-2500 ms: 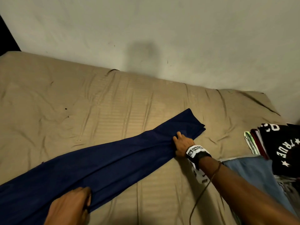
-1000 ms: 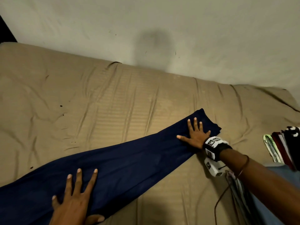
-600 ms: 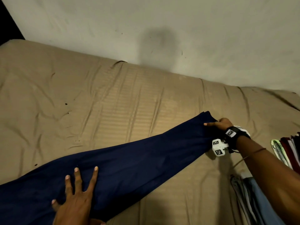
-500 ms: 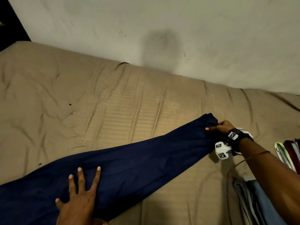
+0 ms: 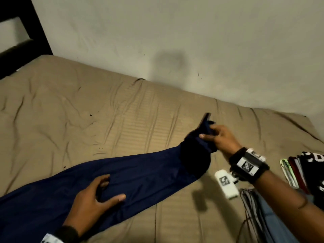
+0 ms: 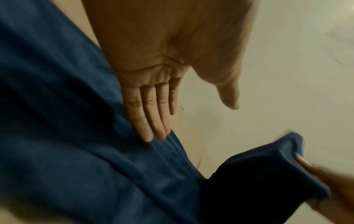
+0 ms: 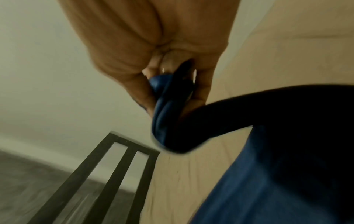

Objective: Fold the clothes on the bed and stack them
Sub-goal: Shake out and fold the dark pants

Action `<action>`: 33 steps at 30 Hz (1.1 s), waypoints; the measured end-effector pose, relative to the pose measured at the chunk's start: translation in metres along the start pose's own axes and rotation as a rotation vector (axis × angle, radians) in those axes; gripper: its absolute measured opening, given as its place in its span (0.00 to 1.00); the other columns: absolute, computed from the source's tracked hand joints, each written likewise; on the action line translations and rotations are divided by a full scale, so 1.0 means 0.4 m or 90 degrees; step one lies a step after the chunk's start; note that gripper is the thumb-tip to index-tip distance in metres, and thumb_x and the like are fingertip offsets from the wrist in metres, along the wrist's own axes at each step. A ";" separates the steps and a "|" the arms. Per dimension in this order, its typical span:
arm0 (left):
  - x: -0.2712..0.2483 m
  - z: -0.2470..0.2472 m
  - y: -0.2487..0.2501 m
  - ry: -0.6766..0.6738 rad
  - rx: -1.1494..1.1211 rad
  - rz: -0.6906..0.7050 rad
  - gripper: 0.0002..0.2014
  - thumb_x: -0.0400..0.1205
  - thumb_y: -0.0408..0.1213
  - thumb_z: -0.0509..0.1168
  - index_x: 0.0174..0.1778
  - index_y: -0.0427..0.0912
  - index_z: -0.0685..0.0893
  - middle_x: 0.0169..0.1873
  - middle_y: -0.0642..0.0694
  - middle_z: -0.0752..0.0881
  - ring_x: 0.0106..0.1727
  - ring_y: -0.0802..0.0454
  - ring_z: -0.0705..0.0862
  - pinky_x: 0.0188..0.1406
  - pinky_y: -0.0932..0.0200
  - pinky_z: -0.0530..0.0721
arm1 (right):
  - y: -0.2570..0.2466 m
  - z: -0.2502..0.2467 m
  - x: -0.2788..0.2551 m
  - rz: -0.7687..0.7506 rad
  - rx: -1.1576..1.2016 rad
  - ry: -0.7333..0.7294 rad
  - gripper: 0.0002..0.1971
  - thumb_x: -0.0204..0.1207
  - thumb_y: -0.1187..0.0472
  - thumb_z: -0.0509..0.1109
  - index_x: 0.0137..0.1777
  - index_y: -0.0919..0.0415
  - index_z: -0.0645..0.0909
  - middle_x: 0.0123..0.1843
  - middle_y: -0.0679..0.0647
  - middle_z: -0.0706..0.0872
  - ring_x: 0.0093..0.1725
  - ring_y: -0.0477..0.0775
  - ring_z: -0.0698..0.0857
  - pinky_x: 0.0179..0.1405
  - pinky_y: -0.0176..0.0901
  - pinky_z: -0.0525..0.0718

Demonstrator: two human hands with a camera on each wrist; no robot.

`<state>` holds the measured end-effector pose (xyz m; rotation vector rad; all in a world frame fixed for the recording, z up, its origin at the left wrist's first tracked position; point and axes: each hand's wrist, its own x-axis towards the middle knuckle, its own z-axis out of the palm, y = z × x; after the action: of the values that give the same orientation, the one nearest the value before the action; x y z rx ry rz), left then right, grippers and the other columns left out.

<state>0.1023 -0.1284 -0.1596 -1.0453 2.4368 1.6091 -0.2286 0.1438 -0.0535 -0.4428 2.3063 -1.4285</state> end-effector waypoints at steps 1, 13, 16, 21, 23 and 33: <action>0.001 -0.004 0.003 0.006 -0.151 -0.028 0.55 0.47 0.80 0.78 0.69 0.55 0.83 0.58 0.49 0.92 0.61 0.51 0.90 0.60 0.50 0.87 | -0.035 0.068 -0.056 -0.036 0.021 -0.067 0.07 0.75 0.73 0.77 0.50 0.71 0.84 0.39 0.54 0.86 0.40 0.48 0.84 0.41 0.43 0.80; 0.088 0.079 -0.111 0.062 -0.363 -0.155 0.14 0.80 0.31 0.76 0.62 0.35 0.87 0.56 0.41 0.91 0.59 0.41 0.89 0.64 0.44 0.86 | 0.214 0.474 -0.358 -0.136 -0.684 -0.269 0.43 0.82 0.33 0.58 0.89 0.57 0.52 0.90 0.63 0.48 0.89 0.66 0.50 0.86 0.57 0.54; 0.098 0.073 -0.115 0.095 -0.352 -0.114 0.12 0.86 0.33 0.70 0.65 0.39 0.86 0.58 0.46 0.90 0.62 0.43 0.87 0.66 0.47 0.84 | 0.263 0.447 -0.326 -0.083 -0.691 -0.251 0.48 0.79 0.23 0.45 0.89 0.51 0.34 0.88 0.56 0.29 0.88 0.60 0.33 0.87 0.60 0.43; 0.093 0.054 -0.107 0.102 -0.350 -0.107 0.17 0.90 0.38 0.64 0.74 0.40 0.79 0.68 0.42 0.85 0.59 0.42 0.88 0.52 0.48 0.90 | 0.343 0.383 -0.274 0.038 -0.701 -0.239 0.51 0.68 0.17 0.31 0.84 0.43 0.21 0.83 0.48 0.16 0.86 0.64 0.26 0.84 0.76 0.41; 0.085 0.043 -0.106 0.110 -0.340 -0.149 0.16 0.89 0.40 0.66 0.72 0.43 0.76 0.63 0.37 0.86 0.43 0.34 0.92 0.26 0.49 0.91 | 0.362 0.387 -0.273 0.043 -0.717 -0.245 0.52 0.64 0.15 0.29 0.83 0.41 0.19 0.83 0.48 0.15 0.85 0.66 0.26 0.82 0.79 0.42; 0.016 -0.002 -0.142 0.098 0.081 -0.002 0.58 0.67 0.37 0.85 0.87 0.55 0.55 0.53 0.47 0.81 0.48 0.47 0.86 0.42 0.45 0.91 | 0.240 0.366 -0.147 0.042 -0.448 -0.158 0.50 0.54 0.24 0.59 0.79 0.44 0.71 0.90 0.55 0.52 0.89 0.62 0.46 0.84 0.66 0.52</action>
<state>0.1290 -0.1455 -0.2073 -1.1916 2.5923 1.3997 -0.1125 0.0981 -0.1896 -0.6811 2.5191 -0.4543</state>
